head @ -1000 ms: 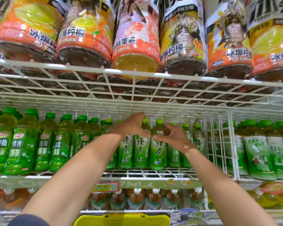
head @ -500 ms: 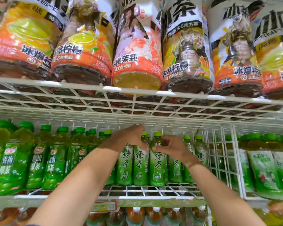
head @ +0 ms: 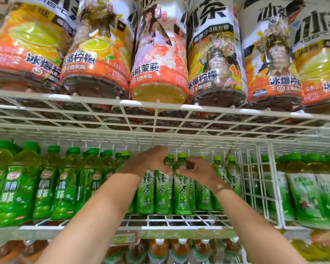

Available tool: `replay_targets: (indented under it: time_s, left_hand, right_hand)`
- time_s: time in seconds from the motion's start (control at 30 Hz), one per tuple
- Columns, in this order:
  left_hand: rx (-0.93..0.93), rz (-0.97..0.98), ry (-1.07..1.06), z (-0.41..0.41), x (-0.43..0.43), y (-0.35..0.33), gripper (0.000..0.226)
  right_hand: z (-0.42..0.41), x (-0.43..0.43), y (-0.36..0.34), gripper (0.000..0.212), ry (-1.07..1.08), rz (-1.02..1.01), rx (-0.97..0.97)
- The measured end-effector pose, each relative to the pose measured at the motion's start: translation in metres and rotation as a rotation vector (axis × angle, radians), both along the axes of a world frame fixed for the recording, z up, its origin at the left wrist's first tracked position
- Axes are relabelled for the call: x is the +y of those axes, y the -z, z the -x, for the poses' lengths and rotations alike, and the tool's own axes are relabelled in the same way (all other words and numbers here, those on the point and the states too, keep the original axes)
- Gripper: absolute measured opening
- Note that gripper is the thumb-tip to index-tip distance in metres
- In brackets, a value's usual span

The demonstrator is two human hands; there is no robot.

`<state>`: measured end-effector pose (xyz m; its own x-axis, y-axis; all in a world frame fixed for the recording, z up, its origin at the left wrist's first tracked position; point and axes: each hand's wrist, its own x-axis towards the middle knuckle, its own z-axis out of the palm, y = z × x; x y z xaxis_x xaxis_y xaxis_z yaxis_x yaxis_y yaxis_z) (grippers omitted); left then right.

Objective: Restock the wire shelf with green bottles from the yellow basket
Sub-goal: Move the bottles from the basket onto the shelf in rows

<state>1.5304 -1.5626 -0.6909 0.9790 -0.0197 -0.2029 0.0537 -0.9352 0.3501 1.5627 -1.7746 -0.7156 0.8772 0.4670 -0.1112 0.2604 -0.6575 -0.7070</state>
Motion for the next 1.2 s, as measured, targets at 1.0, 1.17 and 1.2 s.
replay_targets:
  time_s: [1.0, 1.17, 1.2]
  left_hand:
    - [-0.148, -0.410, -0.114, 0.204, 0.018, -0.006, 0.055]
    - [-0.127, -0.443, -0.145, 0.229, 0.029, 0.007, 0.072]
    - [-0.120, -0.435, -0.144, 0.233, 0.029, 0.009, 0.072]
  right_hand:
    - [0.136, 0.050, -0.027, 0.068, -0.311, 0.544, -0.467]
    - [0.156, 0.058, -0.022, 0.069, -0.318, 0.530, -0.552]
    - [0.159, 0.058, -0.022, 0.070, -0.322, 0.531, -0.551]
